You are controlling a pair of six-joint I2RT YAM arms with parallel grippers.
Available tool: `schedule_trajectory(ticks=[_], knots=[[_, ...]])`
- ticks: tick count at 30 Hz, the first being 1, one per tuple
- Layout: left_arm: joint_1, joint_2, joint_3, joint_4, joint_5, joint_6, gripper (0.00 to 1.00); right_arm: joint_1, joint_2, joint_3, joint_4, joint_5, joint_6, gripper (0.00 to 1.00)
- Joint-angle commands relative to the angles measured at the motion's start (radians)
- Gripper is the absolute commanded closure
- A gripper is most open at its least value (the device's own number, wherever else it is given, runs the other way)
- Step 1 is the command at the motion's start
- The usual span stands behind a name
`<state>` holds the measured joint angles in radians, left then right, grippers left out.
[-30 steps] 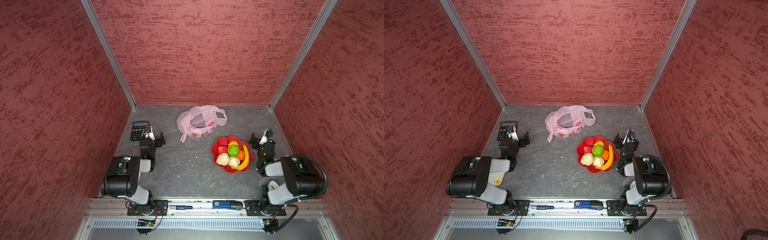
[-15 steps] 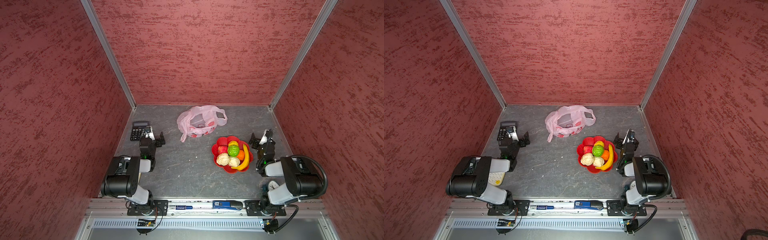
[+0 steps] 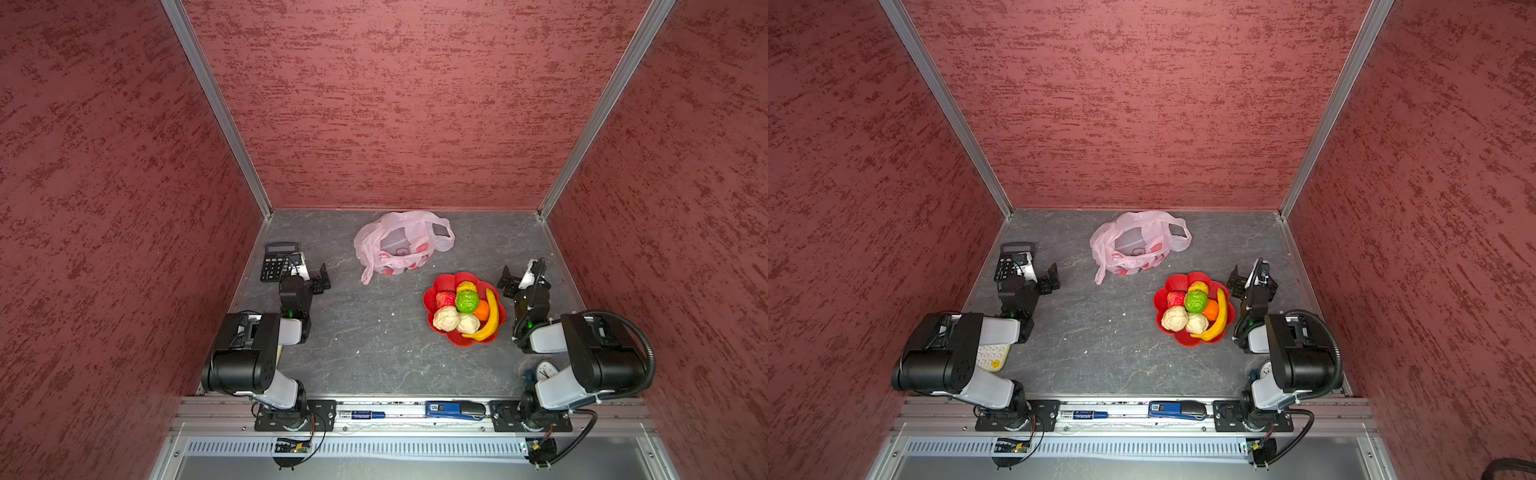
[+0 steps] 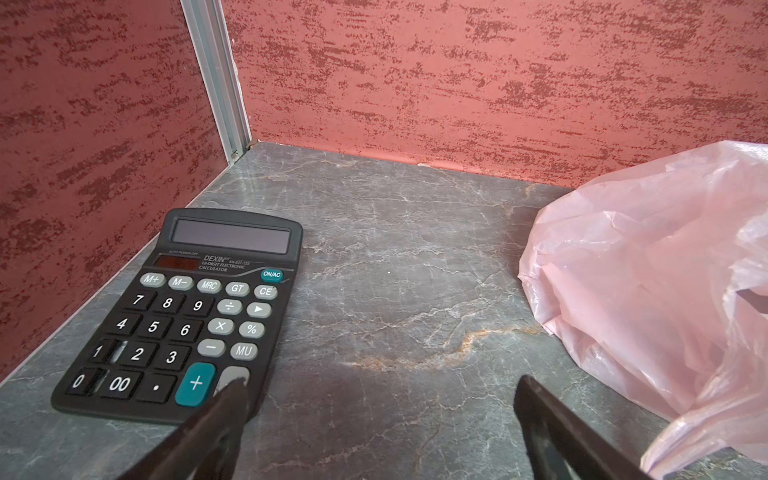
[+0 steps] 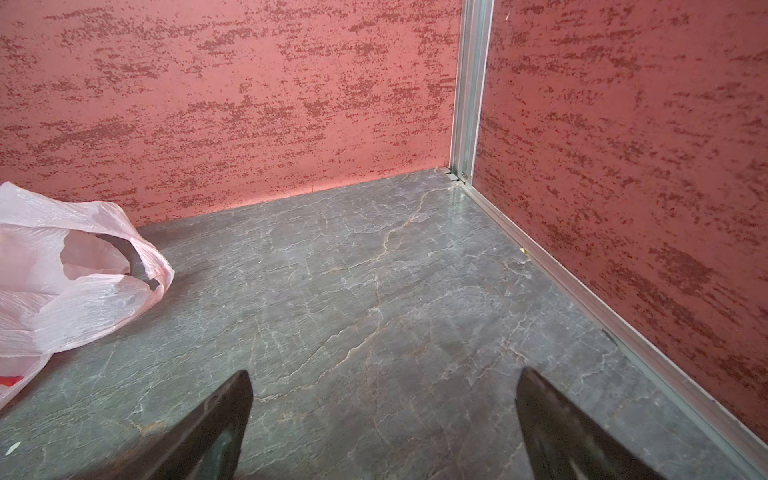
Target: Take the fake fruits out of the plastic bag
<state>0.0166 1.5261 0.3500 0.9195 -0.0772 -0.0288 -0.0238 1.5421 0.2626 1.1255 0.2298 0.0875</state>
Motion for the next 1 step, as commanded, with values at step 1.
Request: schedule_trajectory(ticks=[1], knots=[[-0.004,0.01,0.017,-0.001,-0.008,0.012,0.0,-0.006,0.003,0.009,0.04,-0.011,-0.025,0.01]])
